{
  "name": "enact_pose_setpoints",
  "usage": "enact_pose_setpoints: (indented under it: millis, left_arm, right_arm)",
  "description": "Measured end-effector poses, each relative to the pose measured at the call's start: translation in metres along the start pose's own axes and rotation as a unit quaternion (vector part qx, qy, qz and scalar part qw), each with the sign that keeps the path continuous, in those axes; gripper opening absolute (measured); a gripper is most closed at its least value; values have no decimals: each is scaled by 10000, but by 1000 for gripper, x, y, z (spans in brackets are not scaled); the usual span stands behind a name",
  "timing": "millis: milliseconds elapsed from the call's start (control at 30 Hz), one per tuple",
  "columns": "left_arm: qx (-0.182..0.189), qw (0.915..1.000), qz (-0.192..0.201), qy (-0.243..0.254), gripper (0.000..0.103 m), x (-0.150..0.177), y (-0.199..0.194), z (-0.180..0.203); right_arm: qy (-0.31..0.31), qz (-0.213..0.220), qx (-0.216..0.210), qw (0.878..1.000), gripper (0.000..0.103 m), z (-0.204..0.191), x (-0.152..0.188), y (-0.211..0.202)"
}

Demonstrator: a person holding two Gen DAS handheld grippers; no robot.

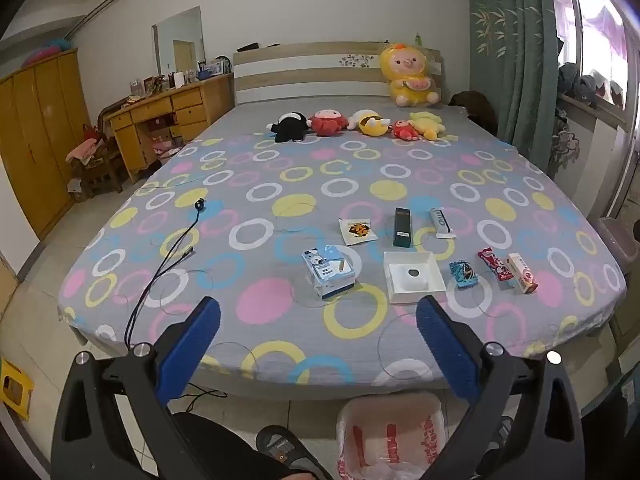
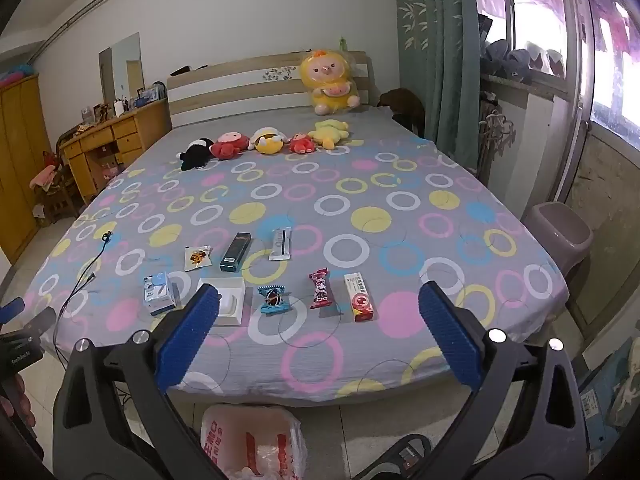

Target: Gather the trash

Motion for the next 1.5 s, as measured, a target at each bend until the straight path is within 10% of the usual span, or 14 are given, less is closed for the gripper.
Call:
enact_pose_setpoints:
  millis: [1500]
  left_arm:
    - [-28,10000,13,10,96,8,2,7]
  right_arm:
    - [81,-9,-29,10000,98,3,0,-2]
Point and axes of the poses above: each gripper's, at about its wrist camera, not at the fingertips, and y roughly the way its jaws point, z to its right, x to its underside, the point moved 2 cm from there along y, roughly the way its jaws point, and after that the axes turned 11 degrees about z, right-handed, at the moved point
